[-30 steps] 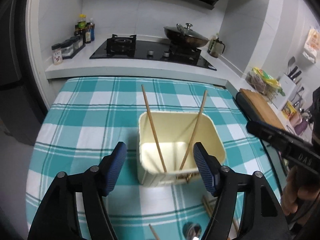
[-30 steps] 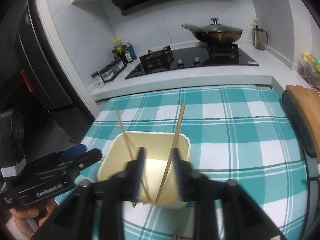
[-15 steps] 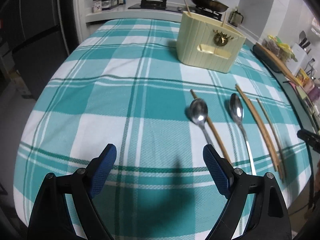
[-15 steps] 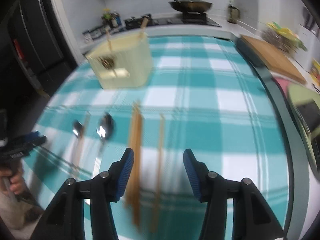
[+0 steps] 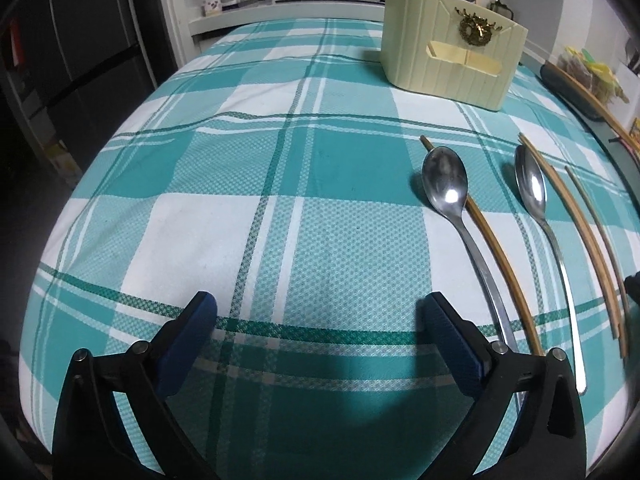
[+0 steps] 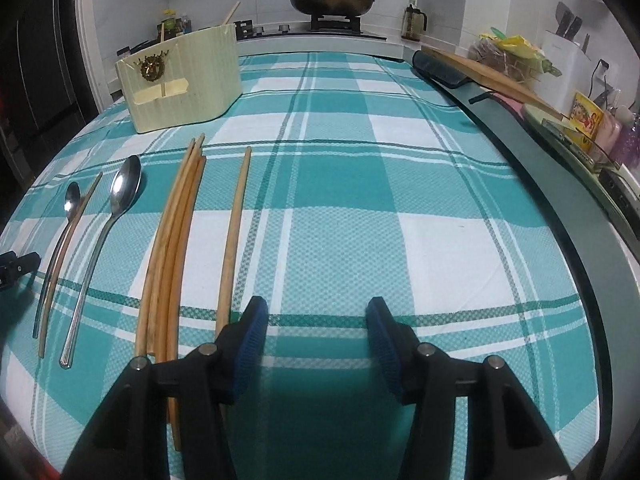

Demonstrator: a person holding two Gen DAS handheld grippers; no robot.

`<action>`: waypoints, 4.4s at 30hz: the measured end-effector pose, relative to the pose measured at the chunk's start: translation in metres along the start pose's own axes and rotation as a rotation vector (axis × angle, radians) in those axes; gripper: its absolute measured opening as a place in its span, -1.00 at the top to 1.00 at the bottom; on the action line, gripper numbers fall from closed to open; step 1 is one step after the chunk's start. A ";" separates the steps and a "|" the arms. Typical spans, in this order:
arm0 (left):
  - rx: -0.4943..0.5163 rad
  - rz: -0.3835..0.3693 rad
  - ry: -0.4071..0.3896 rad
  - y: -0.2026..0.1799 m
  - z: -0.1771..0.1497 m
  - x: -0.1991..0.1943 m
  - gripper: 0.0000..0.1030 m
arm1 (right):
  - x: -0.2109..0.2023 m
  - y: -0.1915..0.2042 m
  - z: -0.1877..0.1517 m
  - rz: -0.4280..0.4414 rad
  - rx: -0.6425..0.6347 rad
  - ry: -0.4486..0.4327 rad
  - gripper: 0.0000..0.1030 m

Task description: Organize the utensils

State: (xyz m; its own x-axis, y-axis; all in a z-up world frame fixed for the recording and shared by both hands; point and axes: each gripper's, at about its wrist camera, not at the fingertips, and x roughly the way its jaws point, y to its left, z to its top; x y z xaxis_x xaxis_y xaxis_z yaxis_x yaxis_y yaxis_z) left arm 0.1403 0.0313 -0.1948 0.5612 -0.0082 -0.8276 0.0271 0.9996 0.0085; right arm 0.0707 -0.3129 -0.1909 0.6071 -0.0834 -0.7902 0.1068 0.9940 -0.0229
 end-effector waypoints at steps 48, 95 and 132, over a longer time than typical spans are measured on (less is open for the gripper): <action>-0.014 0.003 -0.017 0.000 -0.003 -0.001 -0.99 | 0.003 0.001 -0.004 -0.014 0.005 -0.032 -0.10; 0.061 -0.043 0.051 -0.042 0.017 0.007 -0.99 | 0.033 0.038 0.064 0.212 -0.122 0.179 0.17; 0.207 -0.331 -0.110 -0.030 0.095 -0.051 0.31 | -0.023 0.030 0.140 0.286 -0.119 -0.008 0.87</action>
State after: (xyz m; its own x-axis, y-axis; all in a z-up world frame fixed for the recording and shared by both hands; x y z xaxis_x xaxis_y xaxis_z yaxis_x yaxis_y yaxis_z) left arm 0.1893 -0.0008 -0.0998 0.5791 -0.3428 -0.7397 0.3810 0.9159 -0.1261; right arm 0.1702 -0.2907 -0.0872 0.6055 0.2010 -0.7701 -0.1620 0.9784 0.1280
